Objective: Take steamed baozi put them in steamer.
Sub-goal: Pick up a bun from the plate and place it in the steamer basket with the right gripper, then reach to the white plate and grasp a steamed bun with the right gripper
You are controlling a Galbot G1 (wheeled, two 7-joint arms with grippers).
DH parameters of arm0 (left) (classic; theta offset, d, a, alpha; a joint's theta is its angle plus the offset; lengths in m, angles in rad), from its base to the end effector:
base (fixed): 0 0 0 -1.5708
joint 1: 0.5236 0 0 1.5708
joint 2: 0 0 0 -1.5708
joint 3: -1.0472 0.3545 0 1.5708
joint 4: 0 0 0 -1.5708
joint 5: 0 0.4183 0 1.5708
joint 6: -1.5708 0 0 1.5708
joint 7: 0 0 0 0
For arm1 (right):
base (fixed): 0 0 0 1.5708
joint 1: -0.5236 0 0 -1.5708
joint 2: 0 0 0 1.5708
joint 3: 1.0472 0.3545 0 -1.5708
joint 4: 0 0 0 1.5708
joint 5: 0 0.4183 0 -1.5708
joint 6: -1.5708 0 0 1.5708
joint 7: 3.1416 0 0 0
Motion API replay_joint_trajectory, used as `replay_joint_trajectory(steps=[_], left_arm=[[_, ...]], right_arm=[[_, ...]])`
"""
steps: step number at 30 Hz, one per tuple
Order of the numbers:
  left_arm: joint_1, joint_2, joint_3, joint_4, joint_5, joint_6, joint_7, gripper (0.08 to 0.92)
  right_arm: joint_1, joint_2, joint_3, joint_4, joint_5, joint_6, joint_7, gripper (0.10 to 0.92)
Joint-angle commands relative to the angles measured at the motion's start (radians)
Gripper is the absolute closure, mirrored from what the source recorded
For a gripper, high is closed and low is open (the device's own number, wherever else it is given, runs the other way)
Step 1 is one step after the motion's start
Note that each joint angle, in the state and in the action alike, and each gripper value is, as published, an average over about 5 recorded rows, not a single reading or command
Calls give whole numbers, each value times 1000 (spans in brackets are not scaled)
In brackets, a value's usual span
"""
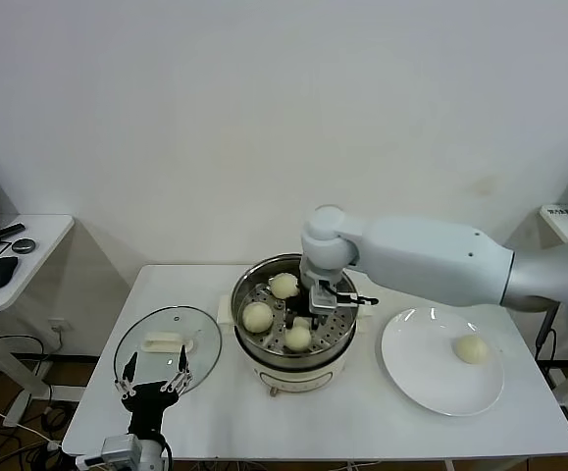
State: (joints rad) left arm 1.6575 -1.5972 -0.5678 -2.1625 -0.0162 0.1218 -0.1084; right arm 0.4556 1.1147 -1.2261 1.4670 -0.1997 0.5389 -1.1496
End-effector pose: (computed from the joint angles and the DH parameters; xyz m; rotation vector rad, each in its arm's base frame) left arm 0.2146 0.0121 -0.2984 0.2385 -2.9909 0.0127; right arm 0.5312 0.1923 -0.1104 -2.1096 0.1554 -2.1600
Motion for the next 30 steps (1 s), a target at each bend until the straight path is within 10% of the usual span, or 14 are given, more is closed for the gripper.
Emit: replay_joint_trajectory(steps=[1,12,23,30], left_arm=[[-2,0,4,4,0,0,1,177],[-1,0,5,7,1,0,1,177],[-3,4,12,13,3,2,5,177],[7,7,19,9,5,-1,5,177]], right_arm=[[-22,6,-19,18,-46,18,16,567],[55,-71,-16,46,176,-244,85,348],[167,-263,142,134,487,-1222,48,203],[87,-357,173,23,405,-1200,-51,203]])
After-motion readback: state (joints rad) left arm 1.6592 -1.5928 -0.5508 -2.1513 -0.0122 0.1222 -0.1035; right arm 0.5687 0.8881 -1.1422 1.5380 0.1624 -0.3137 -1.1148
